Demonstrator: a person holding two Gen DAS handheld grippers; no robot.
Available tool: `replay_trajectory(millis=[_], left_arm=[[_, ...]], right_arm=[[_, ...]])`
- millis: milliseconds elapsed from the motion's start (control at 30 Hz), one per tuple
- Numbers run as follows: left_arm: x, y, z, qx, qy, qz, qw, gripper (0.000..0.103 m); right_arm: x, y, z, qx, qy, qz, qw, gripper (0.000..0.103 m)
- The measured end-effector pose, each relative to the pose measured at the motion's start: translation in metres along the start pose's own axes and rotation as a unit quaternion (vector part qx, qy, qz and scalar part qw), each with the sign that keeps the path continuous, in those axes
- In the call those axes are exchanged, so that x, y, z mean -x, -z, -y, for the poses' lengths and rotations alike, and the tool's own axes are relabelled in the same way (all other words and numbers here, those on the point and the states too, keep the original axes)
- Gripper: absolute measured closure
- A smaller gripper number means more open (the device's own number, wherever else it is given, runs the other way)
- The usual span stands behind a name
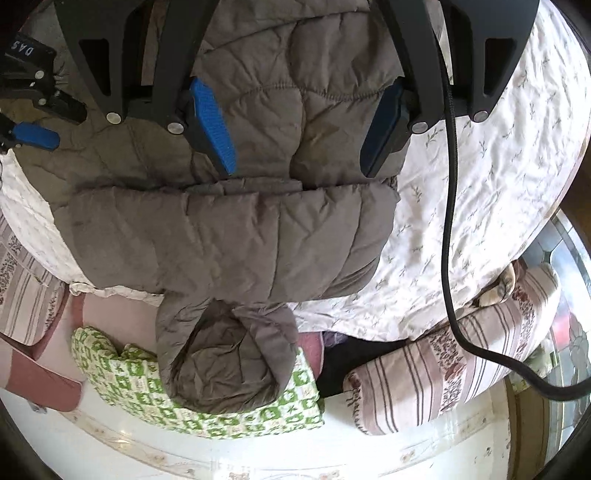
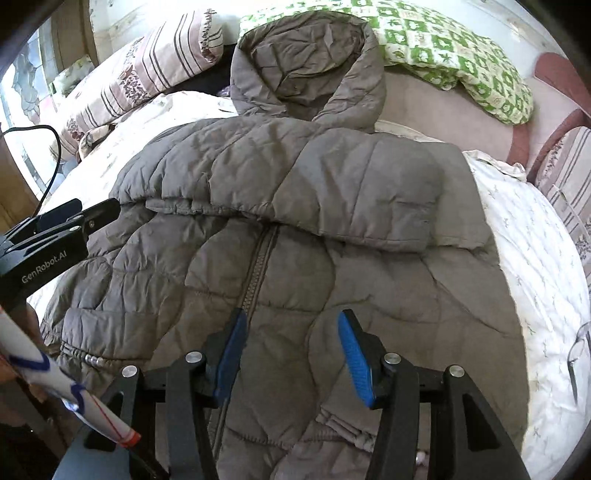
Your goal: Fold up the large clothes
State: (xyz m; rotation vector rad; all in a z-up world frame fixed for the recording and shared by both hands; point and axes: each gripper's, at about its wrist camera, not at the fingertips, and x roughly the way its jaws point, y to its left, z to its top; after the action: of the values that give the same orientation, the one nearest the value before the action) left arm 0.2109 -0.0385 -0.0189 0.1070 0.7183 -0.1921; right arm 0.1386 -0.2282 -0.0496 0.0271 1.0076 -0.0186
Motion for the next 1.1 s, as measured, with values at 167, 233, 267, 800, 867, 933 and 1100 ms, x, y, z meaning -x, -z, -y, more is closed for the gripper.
replay_trajectory(millis=[167,233,267,800,867,933,1100], left_arm=[[0.007,-0.01,-0.003,0.015,0.008,0.023,0.9996,0.034],[0.005,-0.015,-0.005,0.021,0.007,0.026,0.9994,0.033],[0.004,-0.016,-0.005,0.023,0.014,0.024,0.9994,0.033],[-0.033,-0.011,-0.013,0.032,0.044,-0.017,0.9984,0.033],[-0.036,-0.01,-0.014,0.033,0.047,-0.02,0.9981,0.033],[-0.039,-0.01,-0.015,0.035,0.045,-0.019,0.9982,0.033],[-0.044,-0.011,-0.024,0.048,0.046,-0.021,0.9976,0.033]], right_arm=[[0.038,-0.045,0.012,-0.016,-0.021,0.016,1.0,0.047],[0.062,-0.082,0.016,-0.019,-0.02,0.035,0.999,0.047],[0.069,-0.097,0.016,-0.019,-0.019,0.042,0.999,0.047],[0.009,-0.347,0.044,-0.147,-0.027,0.045,0.988,0.047],[-0.005,-0.361,0.05,-0.18,-0.036,0.044,0.982,0.047],[-0.015,-0.369,0.052,-0.194,-0.036,0.043,0.979,0.047],[-0.037,-0.391,0.055,-0.216,-0.039,0.057,0.974,0.047]])
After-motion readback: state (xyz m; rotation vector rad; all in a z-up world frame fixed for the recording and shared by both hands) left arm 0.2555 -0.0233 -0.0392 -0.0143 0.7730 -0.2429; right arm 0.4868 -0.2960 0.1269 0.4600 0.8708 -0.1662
